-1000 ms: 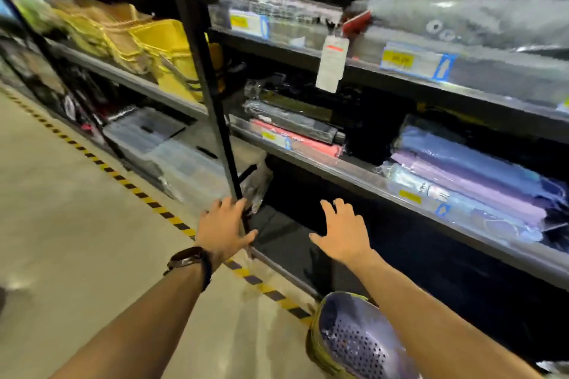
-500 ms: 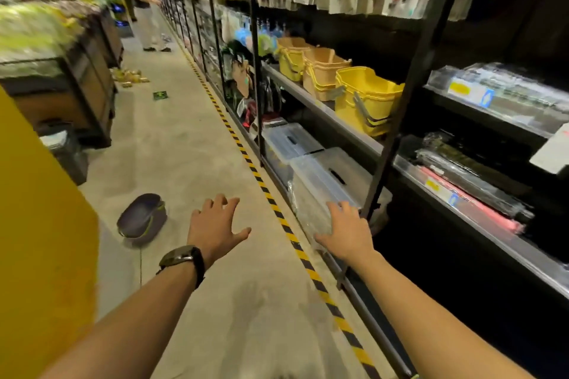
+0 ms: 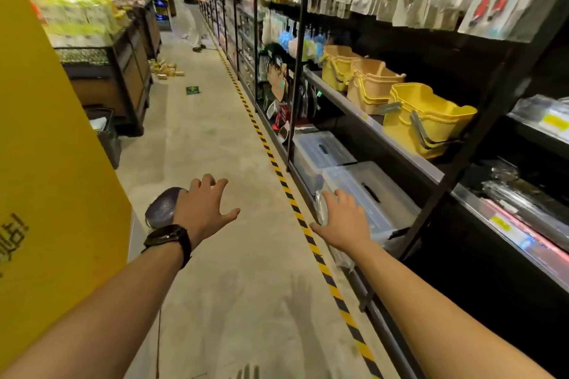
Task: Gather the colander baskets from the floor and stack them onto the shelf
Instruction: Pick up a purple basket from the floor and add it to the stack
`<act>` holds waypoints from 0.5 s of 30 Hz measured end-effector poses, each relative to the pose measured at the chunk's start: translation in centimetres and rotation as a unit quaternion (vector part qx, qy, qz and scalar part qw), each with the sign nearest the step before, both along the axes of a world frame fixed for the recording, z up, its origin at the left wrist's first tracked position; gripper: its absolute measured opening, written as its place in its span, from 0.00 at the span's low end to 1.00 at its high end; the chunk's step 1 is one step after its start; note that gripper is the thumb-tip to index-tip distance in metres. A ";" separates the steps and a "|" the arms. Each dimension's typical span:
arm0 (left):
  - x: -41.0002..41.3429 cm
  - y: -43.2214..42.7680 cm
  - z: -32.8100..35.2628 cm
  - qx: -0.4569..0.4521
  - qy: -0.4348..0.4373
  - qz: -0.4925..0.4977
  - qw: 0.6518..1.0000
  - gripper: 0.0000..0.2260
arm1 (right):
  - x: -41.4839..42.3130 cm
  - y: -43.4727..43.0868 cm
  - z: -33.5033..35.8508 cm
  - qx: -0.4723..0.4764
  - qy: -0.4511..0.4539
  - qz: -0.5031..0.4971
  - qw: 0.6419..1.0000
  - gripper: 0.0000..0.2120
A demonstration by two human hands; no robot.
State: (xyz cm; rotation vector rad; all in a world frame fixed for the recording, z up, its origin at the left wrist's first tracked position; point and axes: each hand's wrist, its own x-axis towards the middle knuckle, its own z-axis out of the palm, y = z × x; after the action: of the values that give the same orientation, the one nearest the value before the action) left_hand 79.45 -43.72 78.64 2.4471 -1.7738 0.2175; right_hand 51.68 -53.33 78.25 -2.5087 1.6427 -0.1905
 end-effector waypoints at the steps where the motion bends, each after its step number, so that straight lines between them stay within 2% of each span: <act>1: 0.0 -0.8 -0.3 0.007 0.000 0.000 1.000 0.34 | 0.4 -1.3 -0.2 0.002 0.002 0.002 1.000 0.38; 15: 7.0 -12.5 -4.0 0.054 0.038 0.097 0.993 0.33 | 12.8 -19.1 -3.6 0.039 0.023 0.108 0.993 0.38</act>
State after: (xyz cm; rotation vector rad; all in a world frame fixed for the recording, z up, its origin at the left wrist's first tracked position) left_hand 86.48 -56.25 74.61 2.6663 -1.5560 0.0428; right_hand 64.53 -72.39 74.69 -2.6250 1.3511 -0.0449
